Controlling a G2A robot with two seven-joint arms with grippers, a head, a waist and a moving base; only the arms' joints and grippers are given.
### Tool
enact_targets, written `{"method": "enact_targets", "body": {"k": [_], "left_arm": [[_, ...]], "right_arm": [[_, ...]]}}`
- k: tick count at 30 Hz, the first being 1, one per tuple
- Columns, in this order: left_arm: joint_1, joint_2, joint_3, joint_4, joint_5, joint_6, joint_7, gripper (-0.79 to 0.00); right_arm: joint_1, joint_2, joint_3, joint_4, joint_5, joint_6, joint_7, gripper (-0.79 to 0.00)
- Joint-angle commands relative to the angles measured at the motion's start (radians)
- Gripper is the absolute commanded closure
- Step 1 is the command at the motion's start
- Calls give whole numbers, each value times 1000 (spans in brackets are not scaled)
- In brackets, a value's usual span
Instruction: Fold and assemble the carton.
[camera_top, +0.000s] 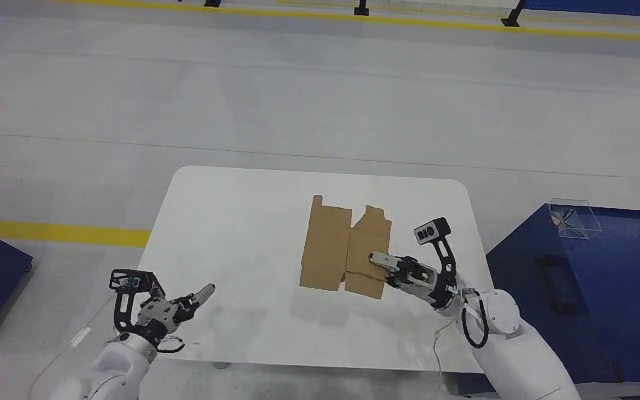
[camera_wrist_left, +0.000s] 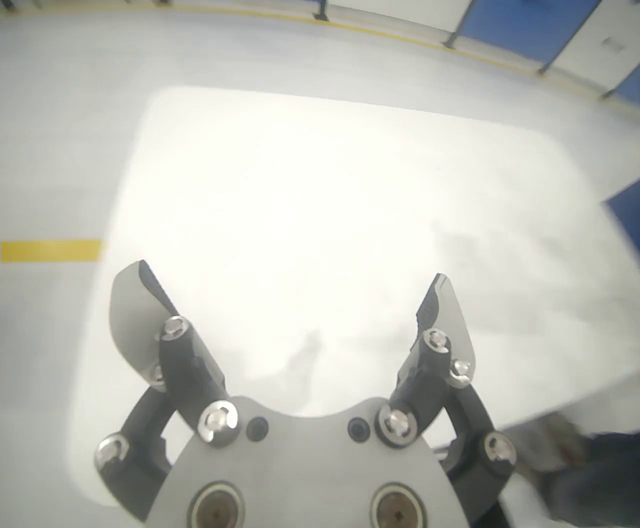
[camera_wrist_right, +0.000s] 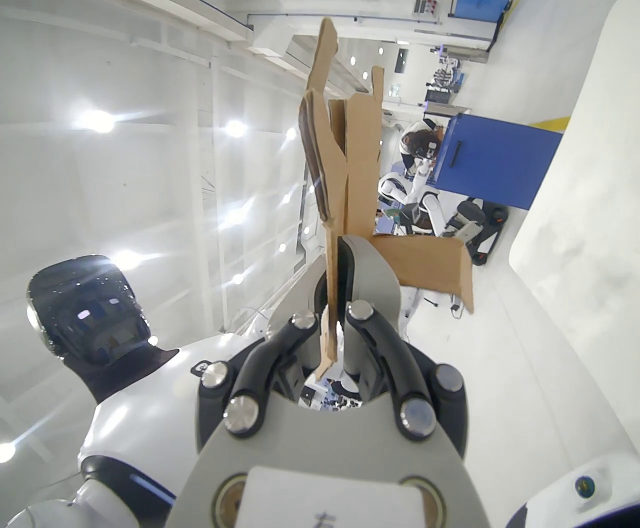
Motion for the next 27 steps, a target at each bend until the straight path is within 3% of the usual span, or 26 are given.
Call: {"method": "enact_targets", "body": {"k": [1,6,9,17,18,19,22,23,24,27], "left_arm": [[-11,0,-15,-44,-365,44,-212,-785],[-64,8,-46,-61,-778,161,-504,-785],[-106,15,-36,-45,-919,208,-647,-785],[-129,19,51,-18,-861,171,-618,-785],[-131,20,56,-15,-861,171,-616,-677],[-132,21,62,-13,-861,172,-615,-520],[-135,23,74,-11,-861,170,-615,-305],[-135,24,77,-12,-862,170,-613,-114],[-136,25,79,-13,-866,168,-613,-3],[-133,27,82,-14,-886,162,-611,0]], "right_arm": [[16,-10,-45,14,-32,-1,-2,0],[63,-40,-159,51,-122,-1,-9,0],[88,-59,-220,67,-128,7,21,0],[137,-97,-305,111,-98,5,68,0],[141,-99,-308,113,-93,3,75,0],[142,-102,-310,115,-90,1,80,0],[145,-107,-311,121,-75,6,97,0],[146,-108,-311,123,-73,6,99,0],[146,-110,-310,124,-69,6,101,0],[145,-114,-307,128,-66,4,104,0]]}}
